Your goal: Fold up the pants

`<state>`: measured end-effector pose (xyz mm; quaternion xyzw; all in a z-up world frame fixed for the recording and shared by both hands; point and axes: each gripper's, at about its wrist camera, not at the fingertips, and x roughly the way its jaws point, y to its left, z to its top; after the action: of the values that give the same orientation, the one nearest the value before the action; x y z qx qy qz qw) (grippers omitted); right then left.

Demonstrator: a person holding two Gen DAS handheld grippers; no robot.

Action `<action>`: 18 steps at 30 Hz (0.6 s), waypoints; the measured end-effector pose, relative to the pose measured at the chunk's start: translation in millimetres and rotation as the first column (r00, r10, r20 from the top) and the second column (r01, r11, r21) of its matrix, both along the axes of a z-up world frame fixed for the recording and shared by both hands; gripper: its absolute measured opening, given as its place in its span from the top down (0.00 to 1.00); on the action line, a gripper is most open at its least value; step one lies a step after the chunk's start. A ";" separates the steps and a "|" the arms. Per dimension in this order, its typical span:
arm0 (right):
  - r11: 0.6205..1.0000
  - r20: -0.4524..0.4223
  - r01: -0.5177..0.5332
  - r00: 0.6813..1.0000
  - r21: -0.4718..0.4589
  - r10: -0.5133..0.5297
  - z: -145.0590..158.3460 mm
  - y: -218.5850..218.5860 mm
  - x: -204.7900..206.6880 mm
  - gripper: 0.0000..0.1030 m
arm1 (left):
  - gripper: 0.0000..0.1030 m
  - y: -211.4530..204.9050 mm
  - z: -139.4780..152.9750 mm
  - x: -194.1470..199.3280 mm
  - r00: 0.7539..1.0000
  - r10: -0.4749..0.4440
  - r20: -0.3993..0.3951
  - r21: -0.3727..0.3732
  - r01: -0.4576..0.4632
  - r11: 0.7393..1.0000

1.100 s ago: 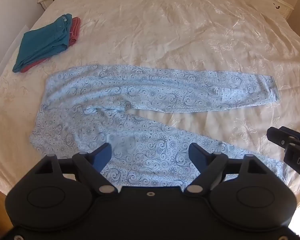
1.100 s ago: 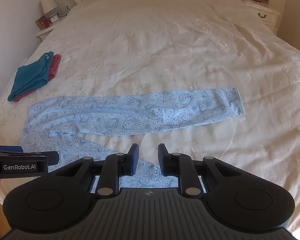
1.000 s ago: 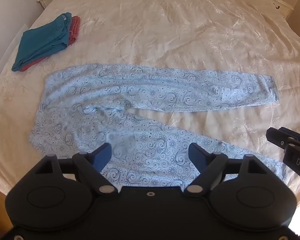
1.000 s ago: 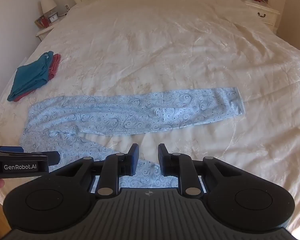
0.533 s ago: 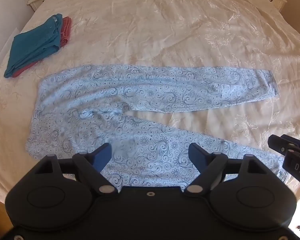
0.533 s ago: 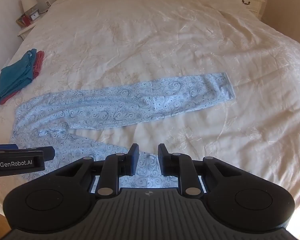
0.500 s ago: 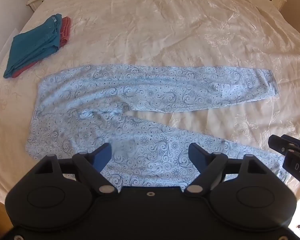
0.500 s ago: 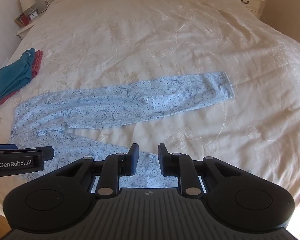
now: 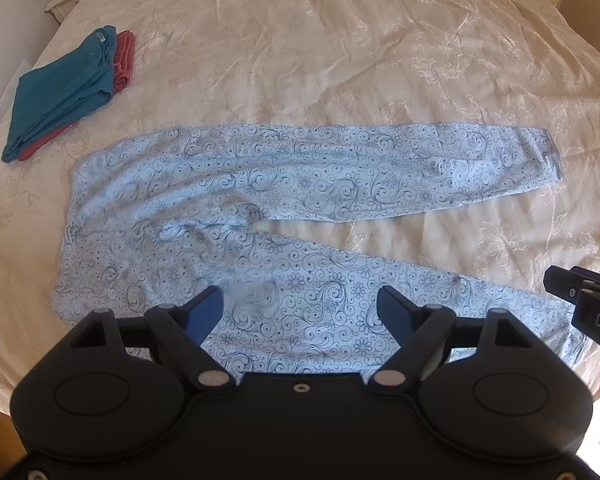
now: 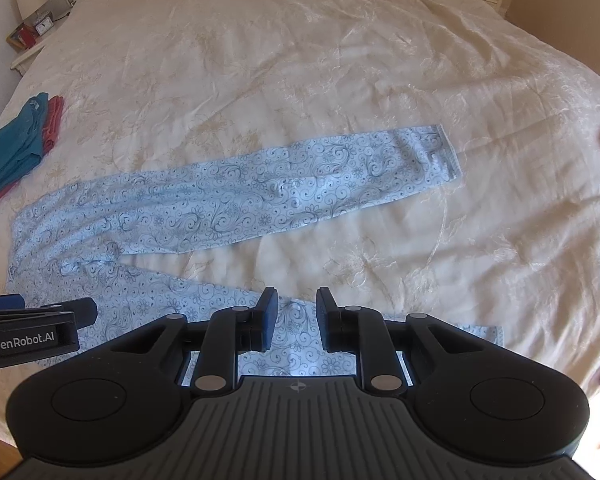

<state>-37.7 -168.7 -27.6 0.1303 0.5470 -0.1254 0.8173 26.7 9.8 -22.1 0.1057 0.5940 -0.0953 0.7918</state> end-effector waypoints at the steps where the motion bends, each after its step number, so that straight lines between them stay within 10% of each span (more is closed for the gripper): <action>1: 1.000 -0.005 -0.003 1.000 -0.003 0.003 -0.7 0.8 1.2 0.80 | 0.19 0.0 -1.1 0.0 1.000 -0.002 -0.002 0.002 0.002 1.000; 18: 1.000 -0.020 0.019 1.000 -0.017 -0.020 -2.3 4.5 5.3 0.80 | 0.19 -0.5 -9.3 0.2 0.998 -0.046 -0.034 0.016 0.046 0.999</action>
<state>-32.4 -164.2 -29.8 0.1273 0.5530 -0.1394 0.8116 26.9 9.3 -31.3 0.1244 0.6053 -0.1102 0.7785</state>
